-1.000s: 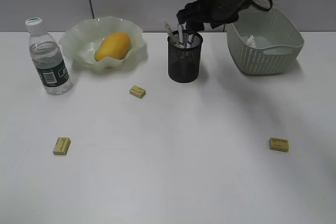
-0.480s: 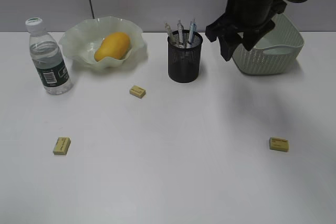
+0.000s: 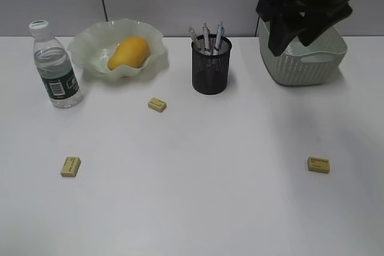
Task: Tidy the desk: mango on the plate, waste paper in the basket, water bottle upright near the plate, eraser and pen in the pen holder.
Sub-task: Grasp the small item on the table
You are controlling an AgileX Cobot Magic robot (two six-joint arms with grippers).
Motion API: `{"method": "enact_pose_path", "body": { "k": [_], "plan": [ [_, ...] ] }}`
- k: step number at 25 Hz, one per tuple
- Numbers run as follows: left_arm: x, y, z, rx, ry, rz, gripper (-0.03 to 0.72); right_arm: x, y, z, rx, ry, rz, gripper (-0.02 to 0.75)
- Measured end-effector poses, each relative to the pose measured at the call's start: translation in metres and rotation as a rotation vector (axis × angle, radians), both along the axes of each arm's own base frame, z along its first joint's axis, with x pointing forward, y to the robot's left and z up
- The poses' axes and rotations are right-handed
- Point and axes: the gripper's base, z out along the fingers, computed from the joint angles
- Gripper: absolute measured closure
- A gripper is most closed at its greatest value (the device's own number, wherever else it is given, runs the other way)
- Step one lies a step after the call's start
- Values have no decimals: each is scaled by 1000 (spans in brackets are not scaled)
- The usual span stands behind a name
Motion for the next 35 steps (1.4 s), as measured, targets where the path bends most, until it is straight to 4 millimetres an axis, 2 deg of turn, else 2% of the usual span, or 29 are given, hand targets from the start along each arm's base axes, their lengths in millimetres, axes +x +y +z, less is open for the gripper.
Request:
{"method": "enact_pose_path", "body": {
  "k": [4,7,14,20,28,35],
  "plan": [
    [0,0,0,0,0,0,222,-32,-16,20,16,-25,0,293],
    [0,0,0,0,0,0,222,-59,-31,26,6,-34,0,290],
    [0,0,0,0,0,0,222,-123,-65,16,-24,-14,2,258],
    [0,0,0,0,0,0,222,-174,-91,-4,-17,-29,3,252],
    [0,0,0,0,-1,0,222,-243,-125,-18,76,-213,3,250],
    [0,0,0,-2,-3,0,222,-286,-148,-20,171,-415,0,250]
  ]
}}
